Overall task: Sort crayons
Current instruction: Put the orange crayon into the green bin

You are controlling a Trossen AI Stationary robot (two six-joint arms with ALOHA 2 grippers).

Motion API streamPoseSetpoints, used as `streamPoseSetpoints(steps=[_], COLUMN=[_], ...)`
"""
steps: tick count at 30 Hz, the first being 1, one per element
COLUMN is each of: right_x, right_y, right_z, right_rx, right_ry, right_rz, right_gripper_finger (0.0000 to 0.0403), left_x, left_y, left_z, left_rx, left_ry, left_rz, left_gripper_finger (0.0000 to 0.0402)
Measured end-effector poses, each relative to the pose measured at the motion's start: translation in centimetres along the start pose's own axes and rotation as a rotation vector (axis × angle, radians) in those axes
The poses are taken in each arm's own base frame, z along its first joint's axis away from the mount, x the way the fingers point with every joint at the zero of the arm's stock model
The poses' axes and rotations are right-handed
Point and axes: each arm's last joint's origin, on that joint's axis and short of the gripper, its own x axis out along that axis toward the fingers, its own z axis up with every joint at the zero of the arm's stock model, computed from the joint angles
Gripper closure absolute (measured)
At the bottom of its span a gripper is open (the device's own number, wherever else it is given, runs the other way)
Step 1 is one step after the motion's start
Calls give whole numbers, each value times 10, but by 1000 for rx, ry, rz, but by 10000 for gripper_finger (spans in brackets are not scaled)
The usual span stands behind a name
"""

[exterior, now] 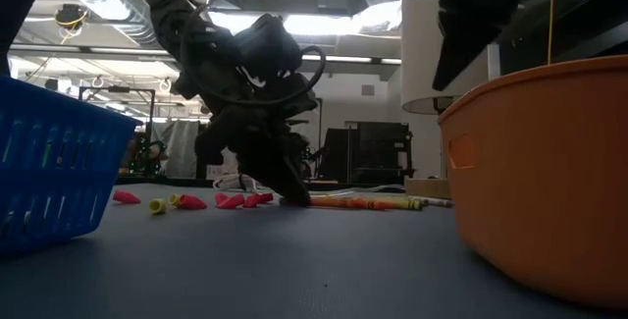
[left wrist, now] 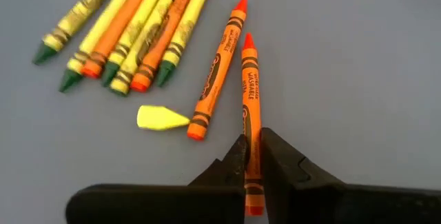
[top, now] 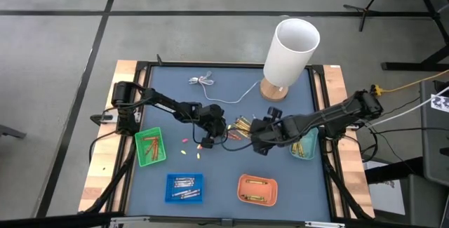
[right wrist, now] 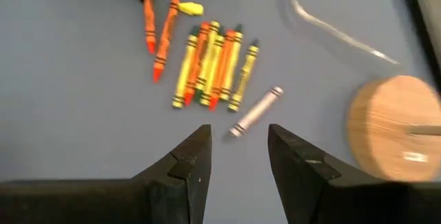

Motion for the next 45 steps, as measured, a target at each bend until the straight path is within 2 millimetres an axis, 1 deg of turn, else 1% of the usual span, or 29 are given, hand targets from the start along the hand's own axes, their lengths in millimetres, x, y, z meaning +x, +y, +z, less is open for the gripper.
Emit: streamPoseSetpoints(steps=[2,7,11,15,22,27,30,34,38,41,45], right_x=[8,23,38,53,68,73,76,81,89,94,95], right_y=[0,-1,-3,-9,-26,-35,-34,-31,-28,-26,-25], right_z=[-8,-20,-27,-29,-15,-8,-6,-5,-7,-7,-8], right_rx=[13,48,70,122,246,290,300,298,286,280,278], right_ry=[-13,-64,-77,-104,-186,-214,-230,-232,-208,-195,-191], right_rz=[29,58,61,71,76,68,67,63,53,48,51], right_gripper_finger=[260,260,260,260,260,260,260,260,260,260,260], left_x=[-2,-18,-41,-71,-126,-157,-170,-181,-188,-190,-193], left_y=[-1,-10,-20,-39,-79,-110,-128,-151,-170,-180,-190], left_z=[1,9,21,28,29,16,4,-11,-22,-25,-27], left_rx=[-34,-92,-130,-208,-423,-596,-717,-851,-918,-937,-942], left_ry=[-1,3,-3,31,124,250,343,468,547,555,518], left_rz=[-2,-27,-41,-74,-96,-11,71,162,220,223,256], left_gripper_finger=[397,397,397,397,397,397,397,397,397,397,397])
